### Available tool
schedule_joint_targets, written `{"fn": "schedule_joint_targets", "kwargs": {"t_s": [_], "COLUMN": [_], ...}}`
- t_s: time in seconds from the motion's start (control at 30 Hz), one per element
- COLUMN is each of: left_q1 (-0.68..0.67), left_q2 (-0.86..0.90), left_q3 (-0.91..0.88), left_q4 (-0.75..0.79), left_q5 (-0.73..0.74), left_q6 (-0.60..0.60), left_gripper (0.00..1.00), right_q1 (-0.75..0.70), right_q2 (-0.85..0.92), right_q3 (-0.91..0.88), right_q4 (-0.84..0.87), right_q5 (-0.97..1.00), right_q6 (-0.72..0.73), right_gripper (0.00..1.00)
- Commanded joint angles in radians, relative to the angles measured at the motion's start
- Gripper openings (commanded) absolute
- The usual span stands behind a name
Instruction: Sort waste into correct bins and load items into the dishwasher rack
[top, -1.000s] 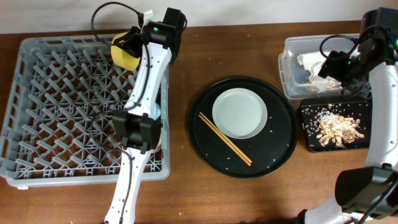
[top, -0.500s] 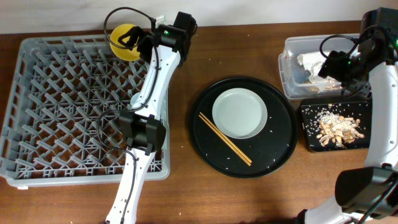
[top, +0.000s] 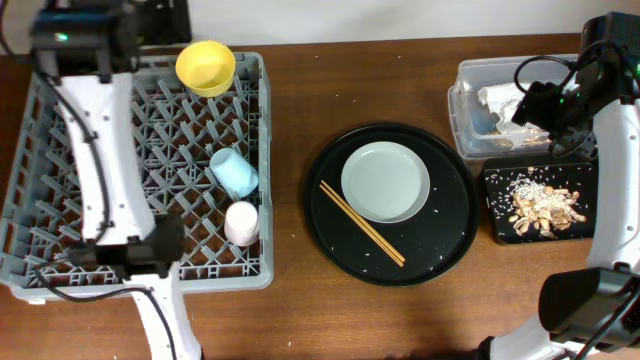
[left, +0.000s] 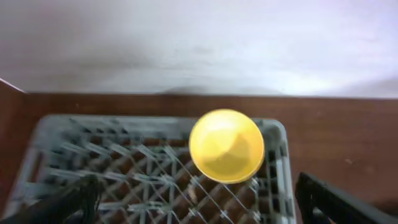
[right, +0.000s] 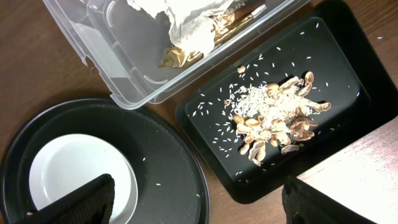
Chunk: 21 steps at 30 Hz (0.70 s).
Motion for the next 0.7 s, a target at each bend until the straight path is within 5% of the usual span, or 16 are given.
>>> {"fn": "schedule_joint_targets", "kwargs": {"t_s": [0.0, 0.23, 0.4, 0.57, 0.67], "left_q1": [0.119, 0.152, 0.151, 0.143, 0.138], "left_q2": [0.091, 0.295, 0.385, 0.394, 0.394], "left_q3": [-0.094, -0.156, -0.157, -0.157, -0.157], "left_q4": [-0.002, 0.099, 0.185, 0.209, 0.220], "left_q5": [0.331, 0.320, 0.319, 0.319, 0.319], "left_q6": [-0.006, -0.011, -0.060, -0.059, -0.059], "left_gripper": [0.99, 0.89, 0.48, 0.32, 0.10], "right_q1": [0.004, 0.004, 0.004, 0.004, 0.004], "right_q2": [0.003, 0.003, 0.003, 0.003, 0.003], "right_q3": [-0.002, -0.002, -0.002, -0.002, -0.002], "right_q4": [0.003, 0.003, 0.002, 0.001, -0.003], "right_q5": [0.011, 0.012, 0.012, 0.012, 0.012], "right_q6": [0.004, 0.004, 0.004, 0.003, 0.003], "right_gripper": [0.87, 0.87, 0.87, 0.87, 0.87]}}
